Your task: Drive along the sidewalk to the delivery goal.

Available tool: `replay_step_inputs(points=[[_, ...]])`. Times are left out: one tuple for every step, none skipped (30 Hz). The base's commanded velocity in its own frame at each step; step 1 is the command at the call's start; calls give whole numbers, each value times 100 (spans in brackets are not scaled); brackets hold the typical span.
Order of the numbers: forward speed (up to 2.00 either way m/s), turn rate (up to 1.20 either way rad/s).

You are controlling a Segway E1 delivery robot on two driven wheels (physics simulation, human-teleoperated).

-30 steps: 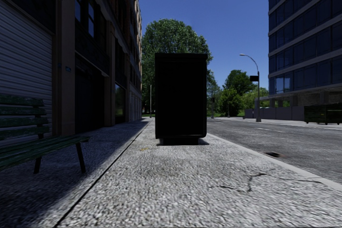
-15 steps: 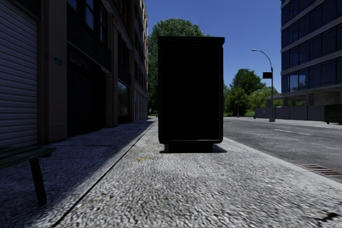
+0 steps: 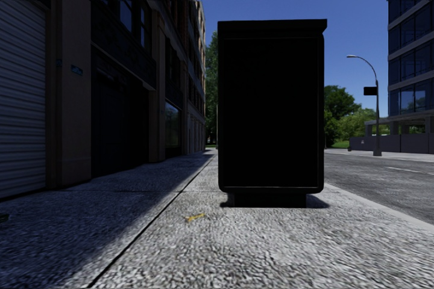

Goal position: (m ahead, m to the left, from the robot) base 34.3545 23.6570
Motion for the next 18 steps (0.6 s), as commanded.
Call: replay_step_inputs(points=[[144, 31], [141, 31], [137, 32], [137, 32], [132, 34], [110, 43], [110, 43], [109, 44], [109, 44], [109, 44], [109, 44], [109, 44], [109, 44], [109, 44], [109, 44], [109, 44], [109, 44], [109, 44]])
